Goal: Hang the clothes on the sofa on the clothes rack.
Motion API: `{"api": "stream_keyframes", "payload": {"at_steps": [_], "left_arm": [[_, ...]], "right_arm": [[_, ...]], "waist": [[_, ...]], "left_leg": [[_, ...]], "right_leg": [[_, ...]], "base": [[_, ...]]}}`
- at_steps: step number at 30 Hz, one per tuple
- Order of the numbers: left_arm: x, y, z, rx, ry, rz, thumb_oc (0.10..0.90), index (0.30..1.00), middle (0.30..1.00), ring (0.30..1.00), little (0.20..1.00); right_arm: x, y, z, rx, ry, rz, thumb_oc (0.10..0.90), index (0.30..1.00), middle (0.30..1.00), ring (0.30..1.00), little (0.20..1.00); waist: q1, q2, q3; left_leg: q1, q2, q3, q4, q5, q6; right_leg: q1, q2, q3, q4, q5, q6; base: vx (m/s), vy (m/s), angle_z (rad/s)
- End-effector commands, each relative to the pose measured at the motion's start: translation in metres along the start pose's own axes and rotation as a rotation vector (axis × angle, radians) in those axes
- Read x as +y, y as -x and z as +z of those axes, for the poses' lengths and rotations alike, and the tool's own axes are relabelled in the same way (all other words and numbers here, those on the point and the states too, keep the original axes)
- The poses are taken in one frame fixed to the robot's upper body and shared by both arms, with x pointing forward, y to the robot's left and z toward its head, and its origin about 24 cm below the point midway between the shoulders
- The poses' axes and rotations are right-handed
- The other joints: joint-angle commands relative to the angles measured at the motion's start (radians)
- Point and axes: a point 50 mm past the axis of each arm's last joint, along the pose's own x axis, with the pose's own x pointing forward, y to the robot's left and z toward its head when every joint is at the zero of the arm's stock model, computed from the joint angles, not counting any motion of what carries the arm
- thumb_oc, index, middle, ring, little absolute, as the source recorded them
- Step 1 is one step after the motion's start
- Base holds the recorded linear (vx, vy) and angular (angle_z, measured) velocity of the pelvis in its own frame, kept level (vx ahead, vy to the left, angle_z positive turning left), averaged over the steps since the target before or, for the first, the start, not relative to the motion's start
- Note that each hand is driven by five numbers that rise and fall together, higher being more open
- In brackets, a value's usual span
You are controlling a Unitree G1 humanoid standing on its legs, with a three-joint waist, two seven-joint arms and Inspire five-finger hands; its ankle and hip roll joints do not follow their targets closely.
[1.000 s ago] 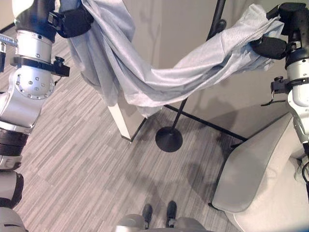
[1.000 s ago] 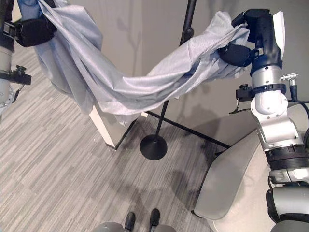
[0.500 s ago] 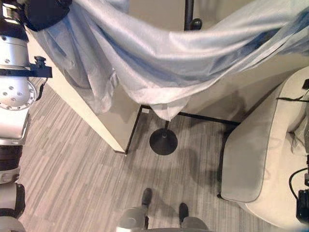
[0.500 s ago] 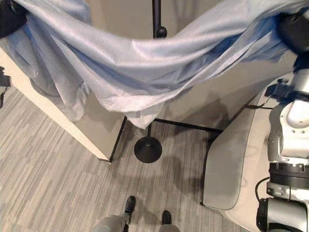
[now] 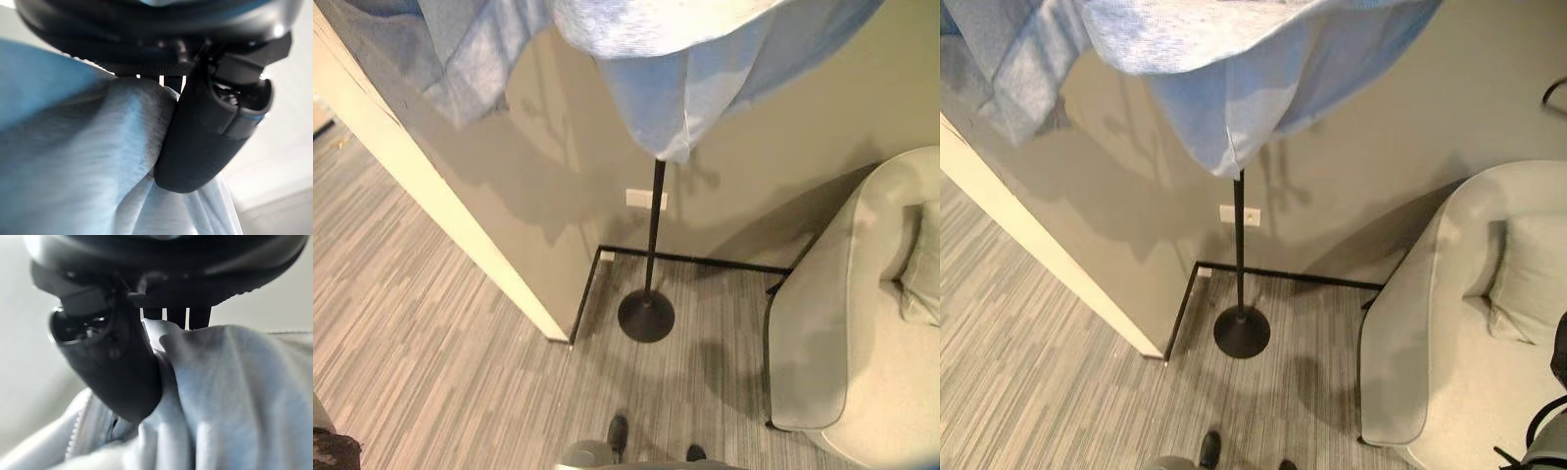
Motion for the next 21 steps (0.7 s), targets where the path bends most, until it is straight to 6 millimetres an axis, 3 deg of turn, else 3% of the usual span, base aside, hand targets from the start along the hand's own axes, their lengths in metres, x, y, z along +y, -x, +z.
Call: {"api": "stream_keyframes", "payload": {"at_steps": [1, 3, 4, 9, 11, 14, 21], "left_arm": [[-0.008, 0.01, -0.05, 0.212, -0.259, -0.05, 0.4, 0.3, 0.3, 0.3, 0.3], [-0.016, 0.015, -0.058, 0.237, -0.277, -0.078, 0.4, 0.3, 0.3, 0.3, 0.3], [-0.026, 0.027, -0.076, 0.315, -0.28, -0.104, 0.4, 0.3, 0.3, 0.3, 0.3], [-0.025, 0.043, -0.093, 0.395, -0.285, -0.099, 0.4, 0.3, 0.3, 0.3, 0.3], [-0.015, 0.052, -0.108, 0.474, -0.301, -0.073, 0.4, 0.3, 0.3, 0.3, 0.3], [-0.005, 0.053, -0.113, 0.523, -0.301, -0.018, 0.4, 0.3, 0.3, 0.3, 0.3], [0.032, 0.041, -0.102, 0.502, -0.369, 0.086, 0.4, 0.3, 0.3, 0.3, 0.3]], "right_arm": [[0.016, -0.017, 0.029, -0.018, 0.022, 0.016, 0.4, 0.3, 0.3, 0.3, 0.3], [0.023, -0.015, 0.024, -0.002, 0.042, 0.036, 0.4, 0.3, 0.3, 0.3, 0.3], [0.041, -0.011, 0.021, 0.02, 0.04, 0.076, 0.4, 0.3, 0.3, 0.3, 0.3], [0.053, -0.006, 0.012, 0.049, 0.033, 0.099, 0.4, 0.3, 0.3, 0.3, 0.3], [0.055, -0.005, 0.009, 0.07, 0.016, 0.094, 0.4, 0.3, 0.3, 0.3, 0.3], [0.058, -0.006, 0.013, 0.067, -0.009, 0.084, 0.4, 0.3, 0.3, 0.3, 0.3], [0.048, -0.013, 0.035, -0.009, -0.086, 0.055, 0.4, 0.3, 0.3, 0.3, 0.3]], "waist": [[-0.004, -0.021, -0.098], [-0.008, -0.02, -0.094], [-0.014, -0.022, -0.074], [-0.013, -0.023, -0.054], [-0.013, -0.025, -0.04], [-0.015, -0.029, -0.033], [-0.014, -0.038, -0.04]], "left_leg": [[0.006, 0.012, 0.018, 0.004, -0.109, -0.001], [-0.001, 0.012, 0.018, 0.004, -0.107, 0.0], [-0.019, 0.013, 0.016, 0.004, -0.103, 0.002], [-0.057, 0.013, 0.014, 0.004, -0.096, 0.006], [-0.065, 0.014, 0.01, 0.004, -0.095, 0.007], [-0.063, 0.016, 0.009, 0.004, -0.097, 0.006], [-0.074, 0.017, 0.01, 0.004, -0.107, 0.006]], "right_leg": [[-0.012, 0.031, -0.047, 0.006, 0.004, 0.03], [-0.023, 0.032, -0.046, 0.006, 0.006, 0.031], [-0.045, 0.035, -0.041, 0.006, 0.012, 0.031], [-0.081, 0.041, -0.039, 0.006, 0.018, 0.028], [-0.086, 0.044, -0.036, 0.006, 0.016, 0.027], [-0.088, 0.046, -0.036, 0.006, 0.012, 0.028], [-0.104, 0.048, -0.028, 0.006, 0.013, 0.033]], "base": [[0.0, 0.0, 0.0], [-0.02, -0.006, 0.0], [-0.04, -0.011, -0.01], [-0.03, -0.006, -0.07], [0.0, -0.005, -0.07], [0.04, 0.011, -0.03], [0.05, 0.027, 0.01]]}}
